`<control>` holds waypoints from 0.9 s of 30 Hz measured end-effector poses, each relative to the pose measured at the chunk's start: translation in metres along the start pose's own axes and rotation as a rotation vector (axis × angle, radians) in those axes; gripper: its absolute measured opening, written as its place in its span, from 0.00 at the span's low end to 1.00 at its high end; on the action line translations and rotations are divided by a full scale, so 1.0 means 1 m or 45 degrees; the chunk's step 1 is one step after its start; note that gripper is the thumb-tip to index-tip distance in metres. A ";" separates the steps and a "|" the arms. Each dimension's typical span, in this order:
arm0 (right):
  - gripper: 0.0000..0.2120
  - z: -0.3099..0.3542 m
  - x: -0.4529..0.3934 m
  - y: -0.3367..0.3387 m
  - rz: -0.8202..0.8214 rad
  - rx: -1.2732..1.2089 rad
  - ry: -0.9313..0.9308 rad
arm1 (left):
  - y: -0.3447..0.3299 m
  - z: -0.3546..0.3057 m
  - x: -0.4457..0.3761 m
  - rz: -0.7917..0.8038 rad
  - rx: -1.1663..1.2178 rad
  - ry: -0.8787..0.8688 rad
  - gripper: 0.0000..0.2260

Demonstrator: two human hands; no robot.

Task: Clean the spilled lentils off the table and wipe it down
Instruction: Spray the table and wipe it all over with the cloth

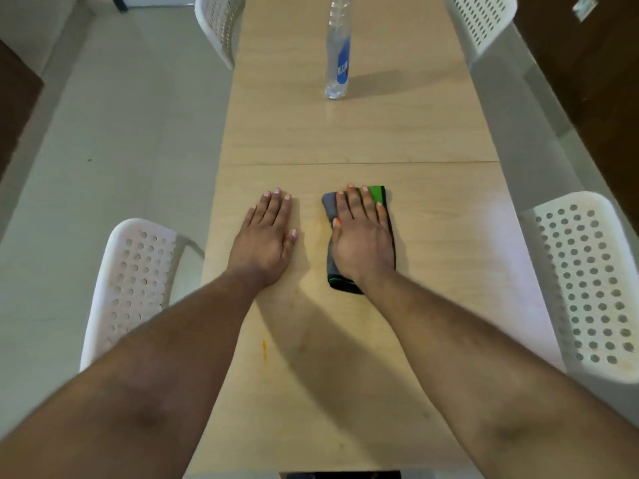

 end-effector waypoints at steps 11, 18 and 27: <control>0.28 -0.039 -0.001 0.005 0.050 0.076 0.174 | 0.002 0.009 -0.013 0.004 -0.016 -0.014 0.32; 0.29 0.039 -0.101 0.000 -0.006 0.038 0.013 | -0.001 0.012 -0.015 0.008 -0.020 -0.009 0.31; 0.30 0.011 0.023 0.000 0.171 0.121 0.385 | 0.001 0.013 -0.014 0.017 -0.001 -0.007 0.31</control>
Point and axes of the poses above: each hand's wrist, its own x-axis away from the middle knuckle, its own y-axis out of the back of the hand, z = x × y, the point moved 1 cm from there along -x, towards the middle knuckle, and after that the axes turned 6 degrees about -y, right-handed, at the moved point
